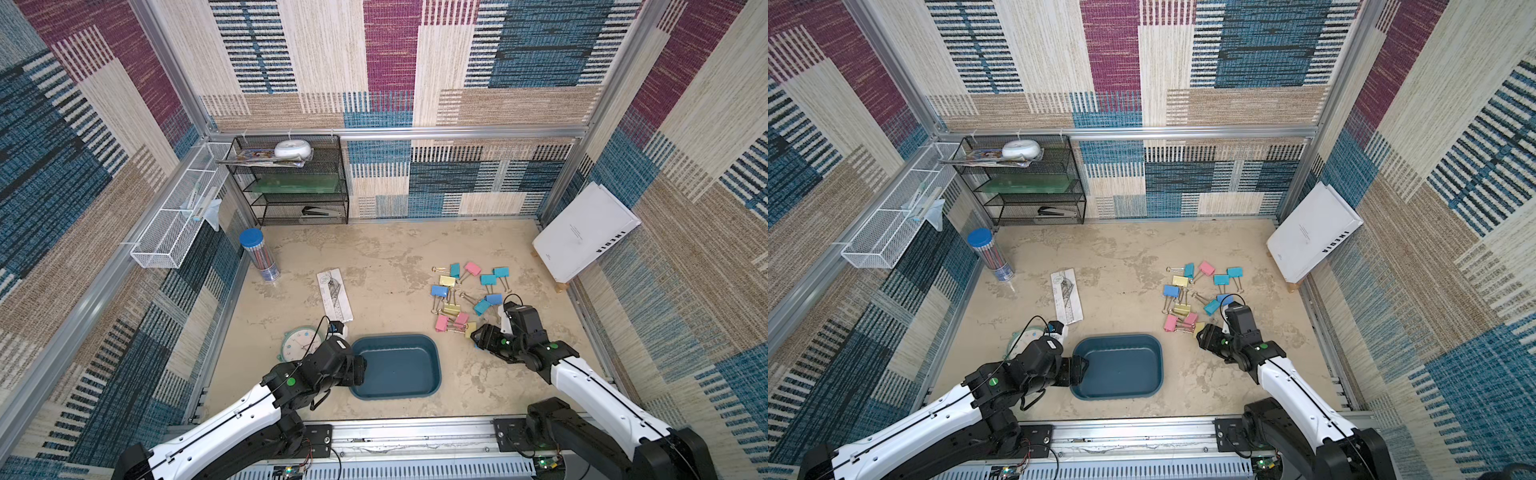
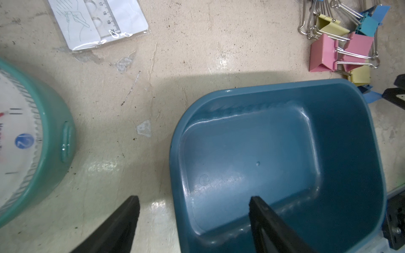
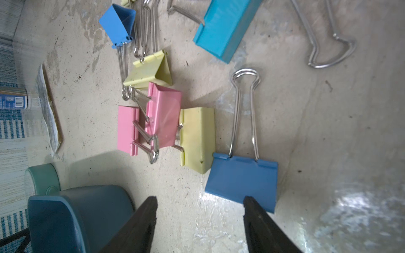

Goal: Put the binder clips in the storage box
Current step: Pick up the binder clip at the center of the board.

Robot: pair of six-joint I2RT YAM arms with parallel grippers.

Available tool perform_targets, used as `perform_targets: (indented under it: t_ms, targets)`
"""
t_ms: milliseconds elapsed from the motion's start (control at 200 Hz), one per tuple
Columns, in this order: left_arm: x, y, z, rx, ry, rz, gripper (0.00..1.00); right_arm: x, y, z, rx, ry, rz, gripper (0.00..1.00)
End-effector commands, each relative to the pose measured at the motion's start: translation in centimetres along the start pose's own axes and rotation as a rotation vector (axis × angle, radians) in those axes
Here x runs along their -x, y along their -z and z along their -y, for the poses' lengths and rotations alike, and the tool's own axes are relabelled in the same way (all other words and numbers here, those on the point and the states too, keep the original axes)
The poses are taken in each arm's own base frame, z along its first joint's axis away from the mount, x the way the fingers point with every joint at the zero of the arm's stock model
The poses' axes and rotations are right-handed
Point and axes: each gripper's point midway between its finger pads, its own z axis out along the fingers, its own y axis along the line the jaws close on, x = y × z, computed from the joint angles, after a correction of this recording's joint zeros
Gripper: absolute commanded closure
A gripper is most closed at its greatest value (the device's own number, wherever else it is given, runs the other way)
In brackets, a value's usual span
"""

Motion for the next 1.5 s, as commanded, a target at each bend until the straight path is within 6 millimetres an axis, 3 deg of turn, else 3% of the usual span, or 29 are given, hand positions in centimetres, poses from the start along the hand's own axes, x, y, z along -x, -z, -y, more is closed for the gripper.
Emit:
perform_targets:
  t_ms: [0,200,326,446,796,1257,1493]
  targets:
    - [0.1,-0.1,0.3,-0.012,-0.004,0.000,0.17,-0.9,-0.2,2.7,-0.150,-0.012,-0.021,0.33]
    - [0.0,-0.2,0.4,-0.019,-0.010,-0.008,0.17,-0.8,-0.2,3.4,-0.245,0.002,-0.014,0.34]
    - [-0.3,-0.3,0.4,-0.021,-0.015,-0.015,0.17,1.1,1.5,2.1,-0.265,0.028,0.060,0.34]
    - [-0.2,-0.4,0.4,-0.023,-0.022,-0.017,0.17,1.6,2.2,1.7,-0.282,0.031,0.064,0.34]
    - [-0.4,-0.5,0.6,-0.044,-0.034,-0.026,0.17,0.4,-0.7,2.7,-0.305,0.019,0.018,0.34]
    - [-0.8,-0.2,0.0,-0.045,-0.023,-0.016,0.17,1.0,-1.5,3.2,-0.339,0.031,0.029,0.34]
    - [-0.7,-0.2,-0.1,-0.042,-0.028,-0.014,0.17,1.0,-2.4,2.3,-0.306,0.023,0.011,0.33]
